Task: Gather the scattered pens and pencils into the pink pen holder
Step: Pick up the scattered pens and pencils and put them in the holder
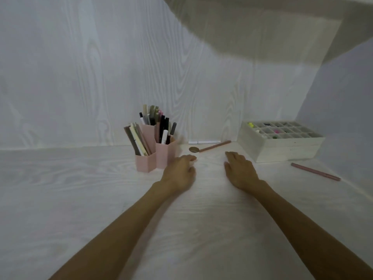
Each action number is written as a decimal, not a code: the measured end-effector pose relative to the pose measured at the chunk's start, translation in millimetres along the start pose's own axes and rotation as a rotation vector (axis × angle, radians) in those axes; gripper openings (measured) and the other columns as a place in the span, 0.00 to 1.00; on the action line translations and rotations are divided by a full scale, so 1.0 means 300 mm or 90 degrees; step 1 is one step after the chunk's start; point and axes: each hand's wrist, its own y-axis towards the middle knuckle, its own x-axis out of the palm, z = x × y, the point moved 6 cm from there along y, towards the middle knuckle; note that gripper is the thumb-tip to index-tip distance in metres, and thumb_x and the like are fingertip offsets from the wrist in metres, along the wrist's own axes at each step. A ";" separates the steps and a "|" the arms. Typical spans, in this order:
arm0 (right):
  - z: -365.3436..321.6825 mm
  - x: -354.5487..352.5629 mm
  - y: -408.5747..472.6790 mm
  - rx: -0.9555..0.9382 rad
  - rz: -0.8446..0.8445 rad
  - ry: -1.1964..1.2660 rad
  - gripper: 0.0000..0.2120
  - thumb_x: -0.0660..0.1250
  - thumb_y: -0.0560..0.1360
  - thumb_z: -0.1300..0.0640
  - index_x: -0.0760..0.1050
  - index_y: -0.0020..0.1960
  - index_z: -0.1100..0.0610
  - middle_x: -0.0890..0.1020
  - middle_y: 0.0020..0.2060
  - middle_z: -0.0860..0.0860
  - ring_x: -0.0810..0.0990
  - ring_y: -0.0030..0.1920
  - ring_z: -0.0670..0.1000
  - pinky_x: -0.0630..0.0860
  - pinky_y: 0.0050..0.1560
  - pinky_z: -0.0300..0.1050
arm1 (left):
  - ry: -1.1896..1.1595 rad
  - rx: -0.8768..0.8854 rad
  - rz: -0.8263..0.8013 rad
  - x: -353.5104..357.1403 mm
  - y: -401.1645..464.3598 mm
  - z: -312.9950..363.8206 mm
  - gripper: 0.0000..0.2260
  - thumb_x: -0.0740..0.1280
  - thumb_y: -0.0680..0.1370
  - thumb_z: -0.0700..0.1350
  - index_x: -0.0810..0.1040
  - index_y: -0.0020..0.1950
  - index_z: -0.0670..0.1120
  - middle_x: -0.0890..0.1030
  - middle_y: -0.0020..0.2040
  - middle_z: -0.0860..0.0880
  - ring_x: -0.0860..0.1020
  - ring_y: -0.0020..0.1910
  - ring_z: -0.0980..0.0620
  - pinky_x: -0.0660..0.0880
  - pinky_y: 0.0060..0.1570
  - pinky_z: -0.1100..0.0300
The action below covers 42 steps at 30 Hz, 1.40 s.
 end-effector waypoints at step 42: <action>-0.217 0.003 -0.196 -0.134 -0.017 0.431 0.10 0.72 0.68 0.42 0.80 0.48 0.40 0.79 0.48 0.41 0.74 0.51 0.41 0.68 0.54 0.38 | -0.438 -0.101 0.247 -0.307 -0.295 -0.134 0.09 0.71 0.74 0.39 0.81 0.54 0.44 0.81 0.40 0.52 0.80 0.37 0.62 0.76 0.38 0.70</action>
